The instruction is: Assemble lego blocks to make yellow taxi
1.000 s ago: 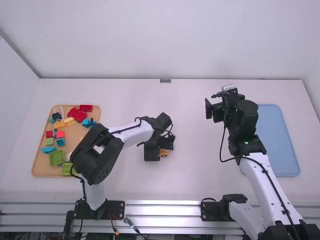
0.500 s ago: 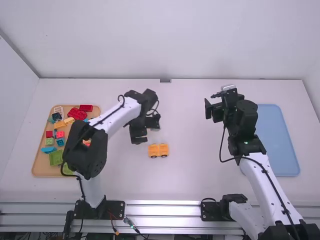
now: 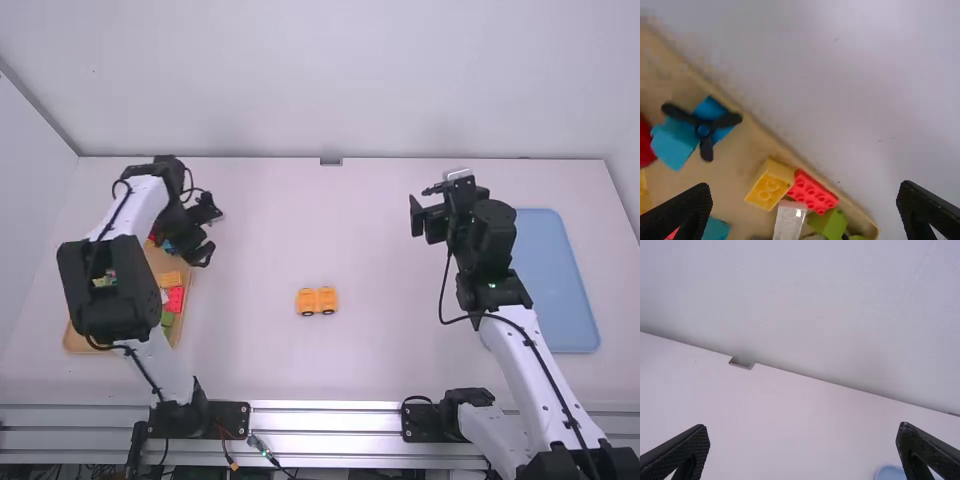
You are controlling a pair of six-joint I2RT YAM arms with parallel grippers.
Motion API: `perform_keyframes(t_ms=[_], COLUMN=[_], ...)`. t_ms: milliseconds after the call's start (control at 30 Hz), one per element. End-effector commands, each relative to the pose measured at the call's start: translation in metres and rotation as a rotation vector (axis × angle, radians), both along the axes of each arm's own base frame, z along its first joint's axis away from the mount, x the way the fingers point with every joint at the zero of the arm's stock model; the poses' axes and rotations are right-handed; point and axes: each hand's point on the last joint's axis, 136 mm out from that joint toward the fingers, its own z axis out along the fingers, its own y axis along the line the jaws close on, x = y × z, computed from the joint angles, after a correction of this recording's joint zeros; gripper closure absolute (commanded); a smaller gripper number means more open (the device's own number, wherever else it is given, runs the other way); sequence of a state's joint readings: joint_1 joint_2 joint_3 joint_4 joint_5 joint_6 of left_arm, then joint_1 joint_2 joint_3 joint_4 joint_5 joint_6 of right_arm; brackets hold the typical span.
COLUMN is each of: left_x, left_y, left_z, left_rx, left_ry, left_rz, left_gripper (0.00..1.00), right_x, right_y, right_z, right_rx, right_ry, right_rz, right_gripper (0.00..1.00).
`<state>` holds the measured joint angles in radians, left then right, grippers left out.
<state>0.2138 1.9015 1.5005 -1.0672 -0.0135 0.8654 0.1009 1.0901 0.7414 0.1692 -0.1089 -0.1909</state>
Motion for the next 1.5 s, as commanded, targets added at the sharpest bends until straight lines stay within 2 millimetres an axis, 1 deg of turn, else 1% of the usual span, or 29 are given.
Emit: perform_keyframes(t_ms=[0, 133, 200, 267, 333, 400, 467, 533, 567, 733, 800, 867, 1000, 1067, 1200, 1367, 1467], left_x=[-0.002, -0.013, -0.02, -0.026, -0.038, -0.046, -0.049, -0.046, -0.041, -0.032, -0.03, -0.03, -0.023, -0.022, -0.027, -0.029, -0.031], left_y=[0.011, 0.038, 0.053, 0.061, 0.061, 0.058, 0.056, 0.056, 0.058, 0.065, 0.065, 0.063, 0.06, 0.059, 0.058, 0.065, 0.069], left_z=[0.004, -0.008, -0.018, -0.027, -0.036, -0.042, -0.047, -0.051, -0.054, -0.059, -0.06, -0.061, -0.063, -0.063, -0.066, -0.067, -0.067], left_rx=[-0.057, -0.102, -0.073, -0.058, -0.073, -0.092, -0.094, -0.083, -0.069, -0.037, -0.031, -0.043, -0.057, -0.061, -0.058, -0.041, -0.038], left_ry=[-0.037, -0.057, -0.053, -0.049, -0.022, -0.006, -0.001, -0.012, -0.035, -0.084, -0.093, -0.099, -0.141, -0.146, -0.13, -0.122, -0.119], left_rz=[0.023, 0.041, 0.046, 0.011, -0.099, -0.18, -0.238, -0.255, -0.258, -0.254, -0.282, -0.335, -0.349, -0.35, -0.352, -0.34, -0.33], left_gripper=[0.01, 0.01, 0.01, 0.01, 0.02, 0.09, 0.13, 0.14, 0.15, 0.19, 0.21, 0.28, 0.3, 0.29, 0.3, 0.34, 0.34], right_x=[0.005, 0.006, 0.006, 0.006, 0.006, 0.006, 0.006, 0.007, 0.007, 0.007, 0.007, 0.007, 0.007, 0.007, 0.007, 0.007, 0.007], right_y=[0.002, 0.002, 0.002, 0.002, 0.002, 0.002, 0.002, 0.003, 0.002, 0.003, 0.003, 0.003, 0.003, 0.003, 0.003, 0.003, 0.003], right_z=[0.023, 0.028, 0.028, 0.028, 0.028, 0.028, 0.03, 0.032, 0.034, 0.035, 0.034, 0.034, 0.034, 0.034, 0.034, 0.033, 0.033], right_rx=[0.004, 0.007, 0.006, 0.007, 0.007, 0.007, 0.009, 0.027, 0.052, 0.081, 0.081, 0.08, 0.101, 0.107, 0.12, 0.119, 0.121], right_ry=[-0.051, -0.072, -0.072, -0.072, -0.073, -0.076, -0.082, -0.087, -0.089, -0.085, -0.083, -0.081, -0.076, -0.075, -0.071, -0.067, -0.067], right_rz=[0.004, 0.004, 0.004, 0.004, 0.004, 0.004, 0.004, 0.0, -0.006, -0.013, -0.013, -0.013, -0.018, -0.019, -0.023, -0.023, -0.019], right_gripper=[0.01, 0.01, 0.01, 0.01, 0.01, 0.01, 0.01, 0.01, 0.01, 0.01, 0.01, 0.01, 0.01, 0.01, 0.01, 0.01, 0.01])
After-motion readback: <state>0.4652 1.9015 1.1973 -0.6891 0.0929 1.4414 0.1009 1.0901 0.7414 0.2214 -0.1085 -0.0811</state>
